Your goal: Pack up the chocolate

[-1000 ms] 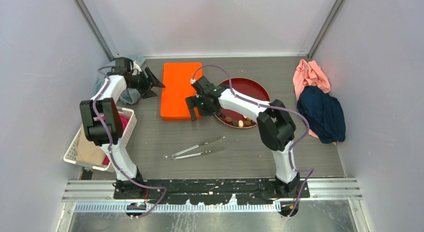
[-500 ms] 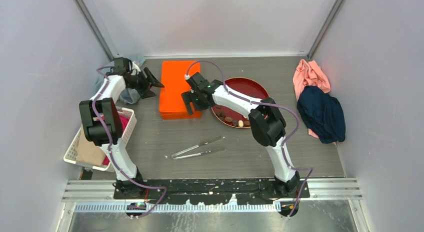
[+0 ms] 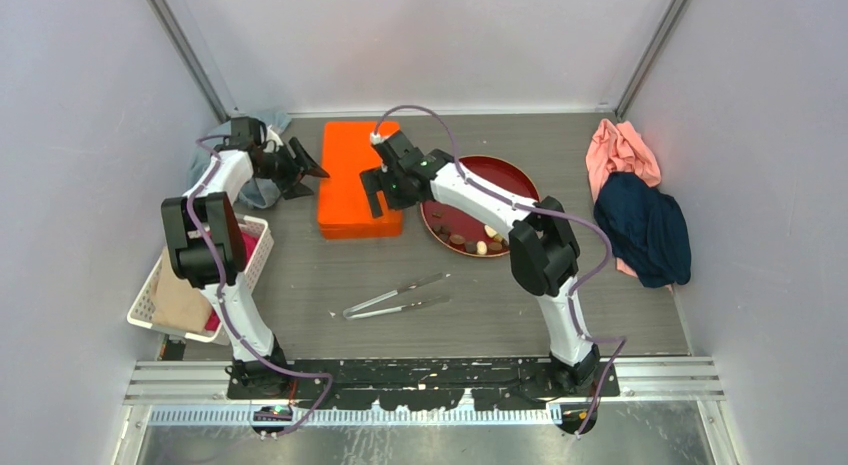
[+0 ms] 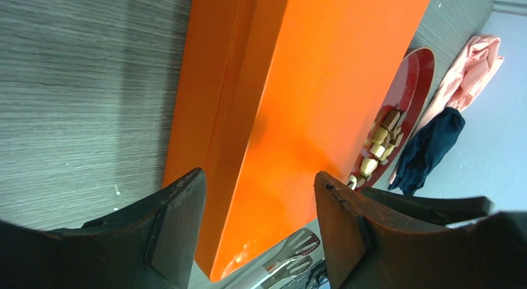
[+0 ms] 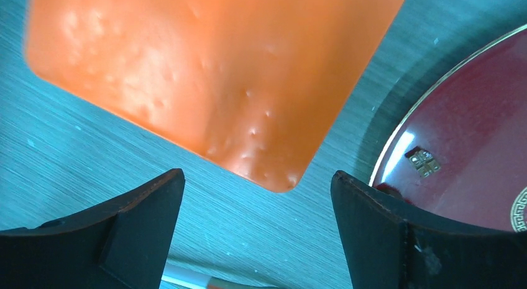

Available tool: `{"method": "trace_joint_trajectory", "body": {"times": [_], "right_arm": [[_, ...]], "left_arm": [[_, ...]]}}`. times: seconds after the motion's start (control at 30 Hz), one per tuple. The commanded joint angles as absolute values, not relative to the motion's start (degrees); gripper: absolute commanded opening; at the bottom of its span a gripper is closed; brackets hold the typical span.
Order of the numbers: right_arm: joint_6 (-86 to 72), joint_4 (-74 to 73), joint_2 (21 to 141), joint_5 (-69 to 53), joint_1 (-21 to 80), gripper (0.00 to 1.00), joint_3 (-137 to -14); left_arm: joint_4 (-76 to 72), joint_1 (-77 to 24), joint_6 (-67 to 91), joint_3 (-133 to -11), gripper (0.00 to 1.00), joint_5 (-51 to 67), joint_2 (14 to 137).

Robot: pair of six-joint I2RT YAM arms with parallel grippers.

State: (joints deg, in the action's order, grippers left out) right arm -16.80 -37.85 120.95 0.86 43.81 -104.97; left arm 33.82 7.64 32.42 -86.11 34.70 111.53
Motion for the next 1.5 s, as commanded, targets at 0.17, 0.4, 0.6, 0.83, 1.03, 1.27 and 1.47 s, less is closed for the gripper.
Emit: {"method": "trace_joint_trajectory", "body": {"times": [0.17,0.4,0.6,0.83,1.03,1.27,1.47], "right_arm": [[-25.0,-40.1,121.5,4.4,42.0,0.92,-117.2],[-28.6,-41.0,122.9,2.8,41.0,0.92,-116.3],[-29.8,-41.1,122.8,2.1,40.3,0.92,-116.3],[-29.5,-41.5,121.4,2.5,40.3,0.88,-117.8],[-29.4,-41.6,121.5,3.2,40.3,0.75,-117.8],[-29.2,-41.5,121.1,3.6,40.3,0.72,-116.3],[-29.0,-41.5,121.1,3.4,40.2,0.71,-115.8]], "left_arm": [[38.1,8.1,27.9,-84.7,0.64,26.5,110.1],[44.6,8.1,27.2,-85.4,0.61,18.9,111.4],[48.6,8.1,26.6,-86.1,0.61,16.1,112.8],[43.0,5.5,26.3,-86.7,0.63,15.5,101.6],[45.2,-2.4,24.2,-91.2,0.58,14.8,97.8],[44.8,-5.4,25.3,-83.9,0.47,9.8,97.9],[44.4,-5.4,26.0,-80.4,0.43,8.5,101.9]]}}
